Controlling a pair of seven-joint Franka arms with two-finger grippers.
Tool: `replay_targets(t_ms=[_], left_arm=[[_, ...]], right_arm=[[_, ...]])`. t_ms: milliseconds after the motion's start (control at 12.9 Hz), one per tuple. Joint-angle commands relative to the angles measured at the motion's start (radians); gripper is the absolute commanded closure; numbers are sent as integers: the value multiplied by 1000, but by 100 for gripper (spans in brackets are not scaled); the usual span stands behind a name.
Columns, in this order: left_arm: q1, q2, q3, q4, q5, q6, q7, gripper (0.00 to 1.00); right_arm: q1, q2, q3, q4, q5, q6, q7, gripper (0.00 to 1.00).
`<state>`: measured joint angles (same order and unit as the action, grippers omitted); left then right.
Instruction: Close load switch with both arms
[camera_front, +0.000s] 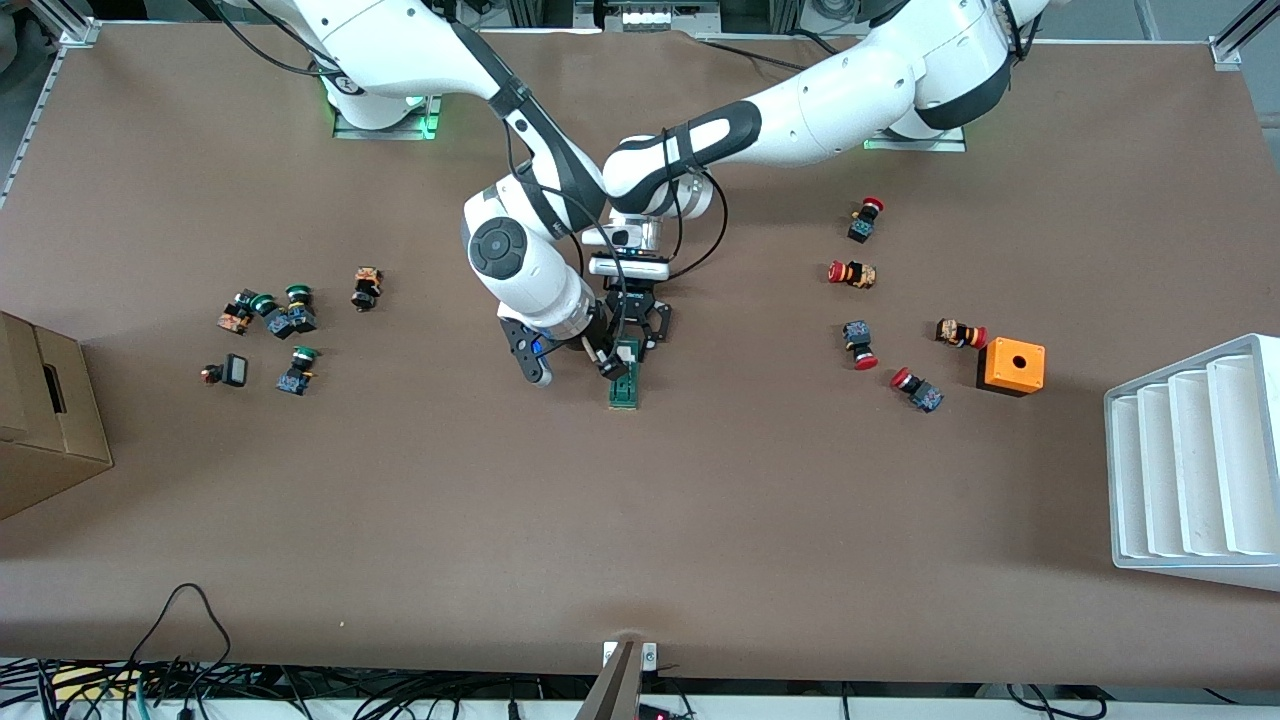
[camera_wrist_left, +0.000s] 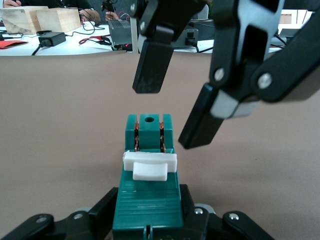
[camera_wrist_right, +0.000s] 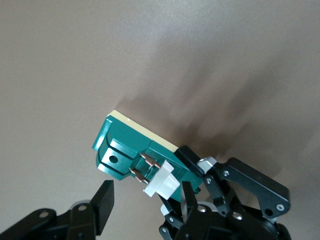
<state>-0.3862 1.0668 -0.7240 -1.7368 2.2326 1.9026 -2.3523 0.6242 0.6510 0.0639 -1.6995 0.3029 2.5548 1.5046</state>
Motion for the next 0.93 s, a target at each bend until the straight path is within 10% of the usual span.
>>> replay_targets(t_ms=[0, 849], left_arm=[[-2, 28, 9, 6, 21, 20, -7, 59], [-3, 36, 9, 6, 21, 20, -5, 59]], right_arm=[[19, 22, -3, 9, 1, 51, 37, 40], [32, 47, -3, 9, -19, 78, 57, 47]])
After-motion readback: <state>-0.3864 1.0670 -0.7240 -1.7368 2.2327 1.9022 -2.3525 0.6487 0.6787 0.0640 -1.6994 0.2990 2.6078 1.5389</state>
